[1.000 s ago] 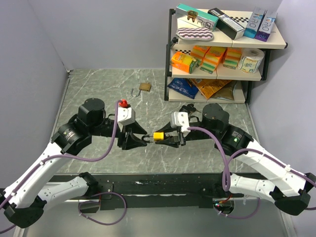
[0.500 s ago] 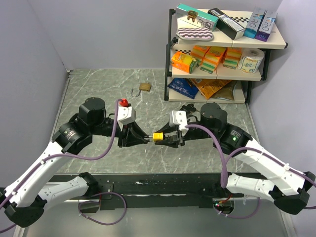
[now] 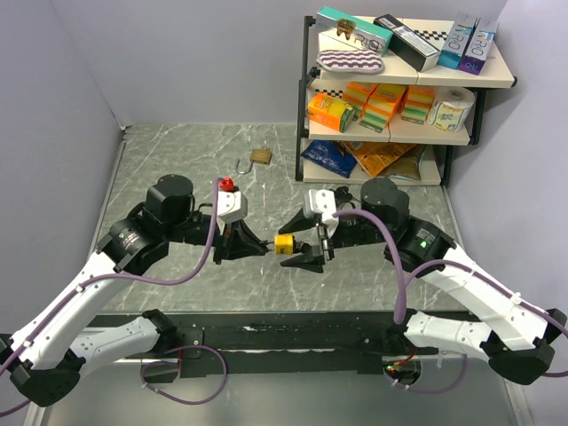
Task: Lock with the key
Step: Lock the lock.
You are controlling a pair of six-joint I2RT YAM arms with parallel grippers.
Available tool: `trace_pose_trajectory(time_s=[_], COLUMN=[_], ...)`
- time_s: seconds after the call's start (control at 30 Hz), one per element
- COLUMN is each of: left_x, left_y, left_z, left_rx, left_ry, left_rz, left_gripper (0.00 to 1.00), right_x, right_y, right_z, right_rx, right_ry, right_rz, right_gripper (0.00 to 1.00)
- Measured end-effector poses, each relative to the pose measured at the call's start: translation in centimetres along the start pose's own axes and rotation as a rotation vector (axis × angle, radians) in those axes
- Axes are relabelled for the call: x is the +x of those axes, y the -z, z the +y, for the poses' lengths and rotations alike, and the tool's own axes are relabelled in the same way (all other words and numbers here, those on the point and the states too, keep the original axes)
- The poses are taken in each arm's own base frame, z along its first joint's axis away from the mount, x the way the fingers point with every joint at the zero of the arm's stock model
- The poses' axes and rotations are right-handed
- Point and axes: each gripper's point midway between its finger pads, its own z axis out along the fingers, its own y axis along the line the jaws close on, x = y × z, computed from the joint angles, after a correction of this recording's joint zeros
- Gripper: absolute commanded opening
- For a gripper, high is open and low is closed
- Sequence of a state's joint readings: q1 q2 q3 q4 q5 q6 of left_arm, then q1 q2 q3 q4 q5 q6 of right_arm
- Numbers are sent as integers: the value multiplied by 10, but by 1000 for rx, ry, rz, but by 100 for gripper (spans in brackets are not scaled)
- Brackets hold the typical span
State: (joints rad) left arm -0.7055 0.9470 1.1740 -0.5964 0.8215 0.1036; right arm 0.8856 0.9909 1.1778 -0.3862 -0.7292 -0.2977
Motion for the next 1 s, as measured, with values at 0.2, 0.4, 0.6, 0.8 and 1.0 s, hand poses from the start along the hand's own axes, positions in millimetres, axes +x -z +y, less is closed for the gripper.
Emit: trace_pose_trajectory(time_s=[0.2,0.4,0.6,0.8,1.0], left_x=[0,-3,-6,-6,-3], left_y=[0,0,-1,-2,-7], left_z=[-1,-4,-5,-5,-2], left_rx=[0,10,16,16,16], left_ry=[24,56,81,106,134], left_rz=[-1,-12,-22,-28,-45], left_gripper=[1,1,1,1,1], right_x=[0,16,22,22,25], right_y=[10,6,4,3,4], right_z=[-1,-1,-2,-3,-4], right_rx=[-8,-29,-35,-41,-43], right_ry=[-48,-105,-117,-121,-151], right_rz=[20,75,92,93,103], right_gripper=[70,63,25,0,0])
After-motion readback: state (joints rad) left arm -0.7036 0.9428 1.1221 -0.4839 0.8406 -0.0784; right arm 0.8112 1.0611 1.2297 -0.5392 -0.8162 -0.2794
